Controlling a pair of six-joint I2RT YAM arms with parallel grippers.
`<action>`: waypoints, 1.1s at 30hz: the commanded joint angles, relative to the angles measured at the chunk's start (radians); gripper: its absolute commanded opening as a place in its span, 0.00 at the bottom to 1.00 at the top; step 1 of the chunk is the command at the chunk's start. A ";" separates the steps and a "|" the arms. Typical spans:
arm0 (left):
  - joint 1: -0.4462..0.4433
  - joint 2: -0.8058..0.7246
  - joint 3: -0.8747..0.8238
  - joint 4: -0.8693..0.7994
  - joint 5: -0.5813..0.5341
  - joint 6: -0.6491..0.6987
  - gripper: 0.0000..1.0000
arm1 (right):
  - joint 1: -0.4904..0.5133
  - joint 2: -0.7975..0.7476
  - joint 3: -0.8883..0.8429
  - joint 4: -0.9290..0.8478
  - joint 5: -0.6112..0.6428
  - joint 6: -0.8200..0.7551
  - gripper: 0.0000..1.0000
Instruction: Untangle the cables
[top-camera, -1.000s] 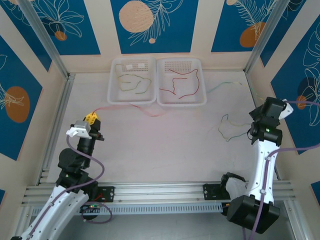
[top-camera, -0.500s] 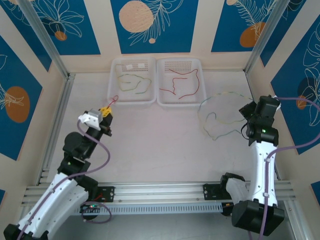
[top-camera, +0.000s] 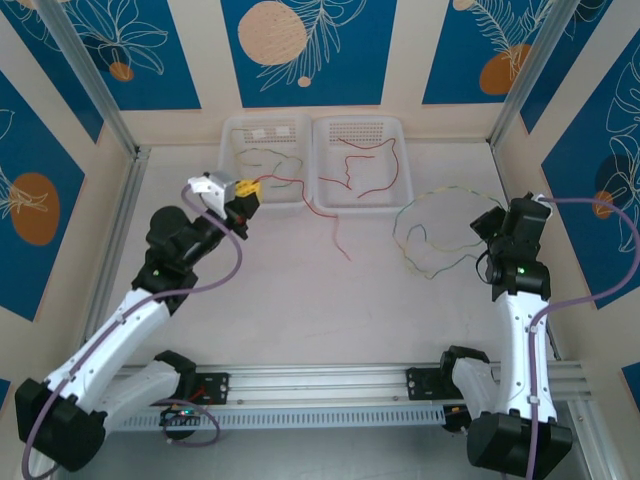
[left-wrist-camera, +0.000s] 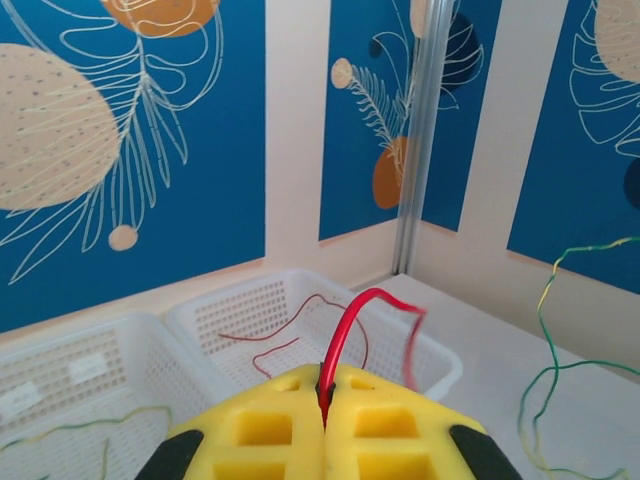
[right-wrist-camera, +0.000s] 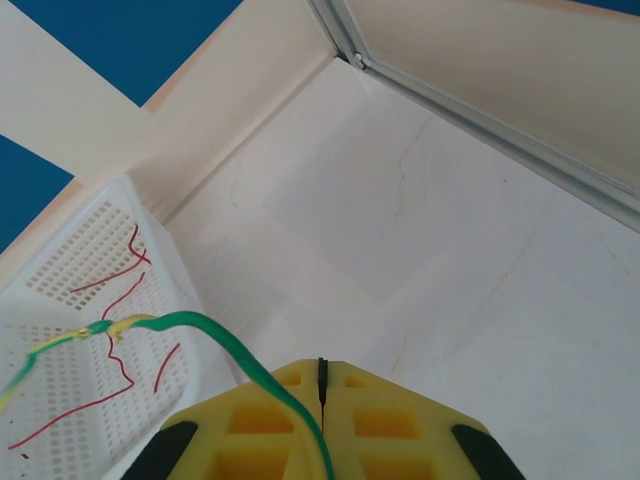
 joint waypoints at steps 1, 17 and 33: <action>-0.019 0.069 0.105 0.062 0.053 0.004 0.00 | 0.006 -0.044 -0.020 0.033 0.043 -0.008 0.00; -0.046 0.473 0.504 0.079 0.044 0.076 0.00 | -0.001 -0.115 -0.078 0.015 0.058 -0.020 0.00; -0.045 0.943 0.906 0.036 0.005 0.086 0.00 | -0.010 -0.175 -0.098 0.013 0.040 -0.084 0.00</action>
